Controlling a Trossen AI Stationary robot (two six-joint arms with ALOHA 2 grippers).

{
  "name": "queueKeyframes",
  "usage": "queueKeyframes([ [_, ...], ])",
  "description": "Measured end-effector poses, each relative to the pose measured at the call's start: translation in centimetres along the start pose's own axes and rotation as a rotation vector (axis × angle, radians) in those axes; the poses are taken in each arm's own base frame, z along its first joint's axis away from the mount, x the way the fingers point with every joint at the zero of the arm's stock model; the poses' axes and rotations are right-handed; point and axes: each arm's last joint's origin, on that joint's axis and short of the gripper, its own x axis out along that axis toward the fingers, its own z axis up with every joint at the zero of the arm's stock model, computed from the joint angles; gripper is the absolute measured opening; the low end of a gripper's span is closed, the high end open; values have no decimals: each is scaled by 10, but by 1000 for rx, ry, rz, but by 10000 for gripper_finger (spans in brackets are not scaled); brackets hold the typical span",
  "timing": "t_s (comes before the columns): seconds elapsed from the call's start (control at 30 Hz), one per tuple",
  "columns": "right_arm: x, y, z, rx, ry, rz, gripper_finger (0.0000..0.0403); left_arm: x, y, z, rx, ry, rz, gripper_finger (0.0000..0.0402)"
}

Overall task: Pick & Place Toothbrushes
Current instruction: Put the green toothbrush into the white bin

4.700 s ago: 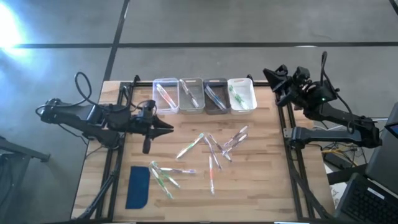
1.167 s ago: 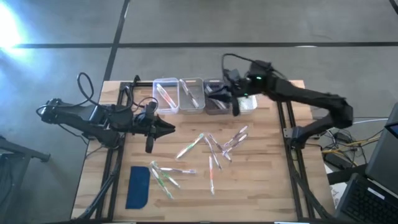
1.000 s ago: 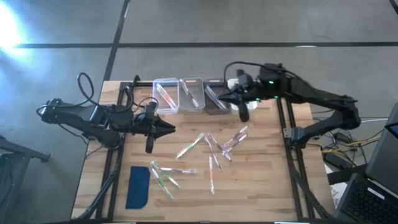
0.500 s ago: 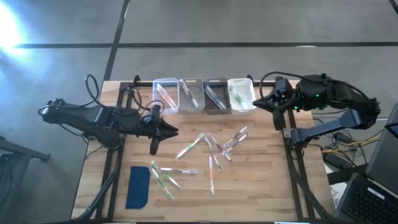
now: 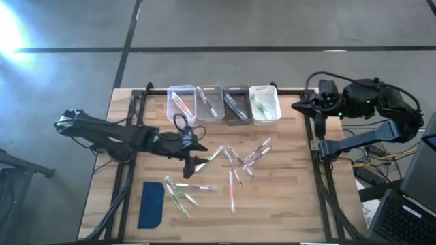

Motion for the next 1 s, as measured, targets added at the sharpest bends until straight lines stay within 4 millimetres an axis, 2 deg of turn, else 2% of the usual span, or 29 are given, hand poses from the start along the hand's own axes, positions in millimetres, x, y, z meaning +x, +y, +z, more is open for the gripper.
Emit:
queueKeyframes([
  [0.3,-18,-6,-2,-18,-40,13,8,50,8,-20,-134,93,201,208],
  [0.47,-27,-11,-9,-18,-8,-34,8,74,18,-35,-193,218,308,208],
  [0.7,-28,-14,-12,-14,9,-77,8,92,21,-49,-256,353,374,206],
  [1.0,-28,-14,-13,-17,20,-84,8,106,21,-60,-263,443,376,180],
])
